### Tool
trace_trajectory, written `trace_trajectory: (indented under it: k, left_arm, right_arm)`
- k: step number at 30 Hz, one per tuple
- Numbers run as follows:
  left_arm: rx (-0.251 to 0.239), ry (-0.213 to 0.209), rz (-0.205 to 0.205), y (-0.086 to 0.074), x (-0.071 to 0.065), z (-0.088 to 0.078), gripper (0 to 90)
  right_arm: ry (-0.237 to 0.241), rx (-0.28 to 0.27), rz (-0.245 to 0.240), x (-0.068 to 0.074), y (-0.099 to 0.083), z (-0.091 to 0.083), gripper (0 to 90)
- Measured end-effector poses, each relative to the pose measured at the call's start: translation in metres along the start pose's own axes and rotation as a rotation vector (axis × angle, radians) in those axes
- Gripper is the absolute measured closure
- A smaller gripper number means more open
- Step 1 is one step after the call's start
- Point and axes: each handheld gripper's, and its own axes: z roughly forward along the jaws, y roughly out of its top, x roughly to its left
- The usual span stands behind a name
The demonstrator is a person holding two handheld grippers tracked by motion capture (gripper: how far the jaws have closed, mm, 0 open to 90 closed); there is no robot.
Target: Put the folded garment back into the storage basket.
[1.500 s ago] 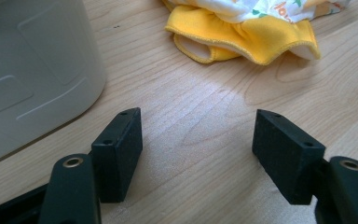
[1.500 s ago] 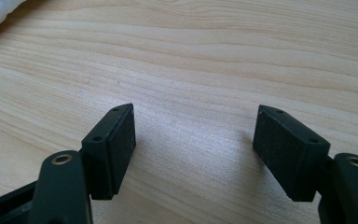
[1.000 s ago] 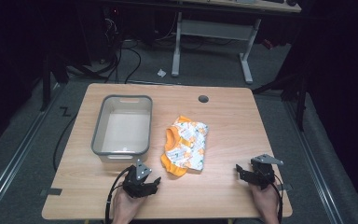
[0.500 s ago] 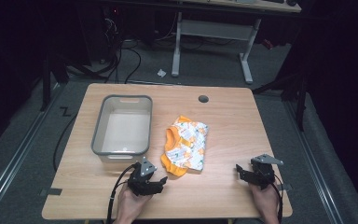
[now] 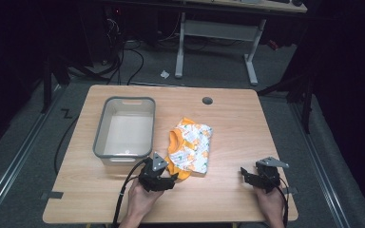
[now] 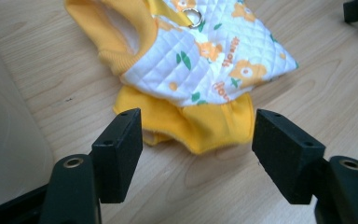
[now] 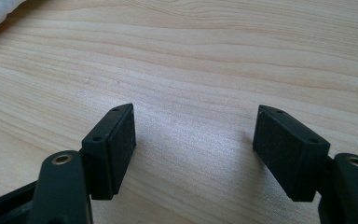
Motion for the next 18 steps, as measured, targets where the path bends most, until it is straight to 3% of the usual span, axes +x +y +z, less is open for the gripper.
trace_trajectory:
  k: [5, 14, 18]
  left_arm:
    - [0.006, -0.004, -0.004, 0.009, -0.001, 0.005, 32.6]
    - [0.044, 0.033, 0.056, 0.029, -0.008, 0.021, 30.2]
    - [0.049, 0.038, 0.046, 0.034, -0.006, 0.027, 29.8]
  right_arm:
    - [0.000, 0.000, 0.000, 0.000, 0.000, 0.000, 30.2]
    - [0.000, 0.000, 0.000, 0.000, 0.000, 0.000, 30.2]
    - [0.000, 0.000, 0.000, 0.000, 0.000, 0.000, 30.2]
